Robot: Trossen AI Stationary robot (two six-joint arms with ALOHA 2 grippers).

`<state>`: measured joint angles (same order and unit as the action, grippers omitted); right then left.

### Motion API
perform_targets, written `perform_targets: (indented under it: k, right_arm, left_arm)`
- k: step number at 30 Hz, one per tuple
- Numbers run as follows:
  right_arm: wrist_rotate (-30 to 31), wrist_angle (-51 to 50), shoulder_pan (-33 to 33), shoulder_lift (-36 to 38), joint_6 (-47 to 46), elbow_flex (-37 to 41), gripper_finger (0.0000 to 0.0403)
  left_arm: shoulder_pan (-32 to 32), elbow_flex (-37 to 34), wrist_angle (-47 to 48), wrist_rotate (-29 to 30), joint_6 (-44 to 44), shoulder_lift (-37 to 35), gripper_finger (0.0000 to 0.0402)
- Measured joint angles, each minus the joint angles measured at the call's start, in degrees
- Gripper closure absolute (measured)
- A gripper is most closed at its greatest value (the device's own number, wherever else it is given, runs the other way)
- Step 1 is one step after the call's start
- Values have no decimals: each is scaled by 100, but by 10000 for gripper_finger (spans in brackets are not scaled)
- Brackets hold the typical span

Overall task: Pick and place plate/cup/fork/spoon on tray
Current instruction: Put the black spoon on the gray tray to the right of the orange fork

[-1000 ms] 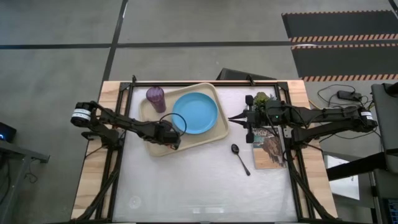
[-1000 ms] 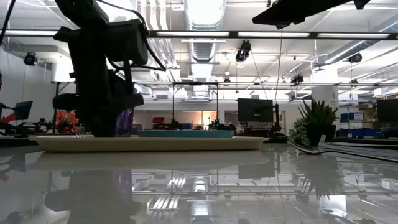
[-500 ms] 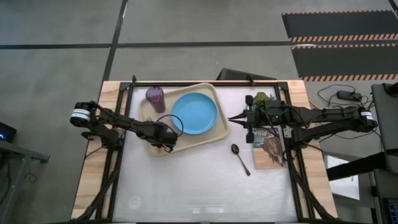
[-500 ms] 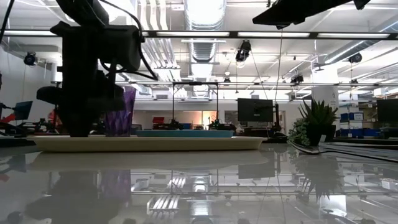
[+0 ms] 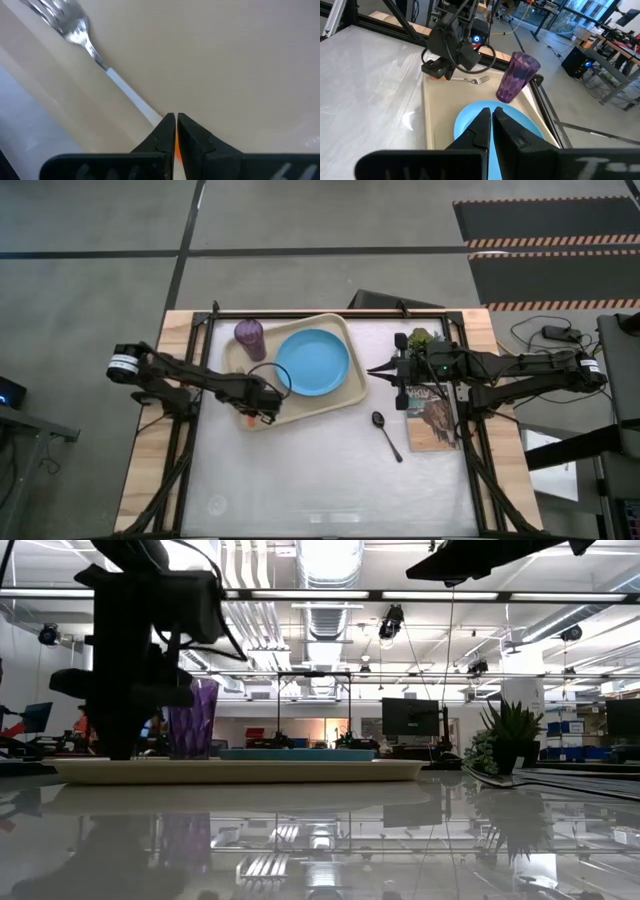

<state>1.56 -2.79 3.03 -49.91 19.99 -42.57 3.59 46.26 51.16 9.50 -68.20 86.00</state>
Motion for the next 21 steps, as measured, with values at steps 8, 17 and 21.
perform_targets:
  k: [8,17,21]
  right_arm:
    - [-2,-41,0,0,-176,0,394]
    - [-42,-46,-3,-104,-1424,143,394]
    - [-565,-215,-47,-342,-2388,282,394]
  left_arm:
    - [429,222,-200,1412,593,-639,402]
    - [1077,221,-1751,3154,3478,-1478,402]
    - [1113,214,-2561,3183,5111,-1772,402]
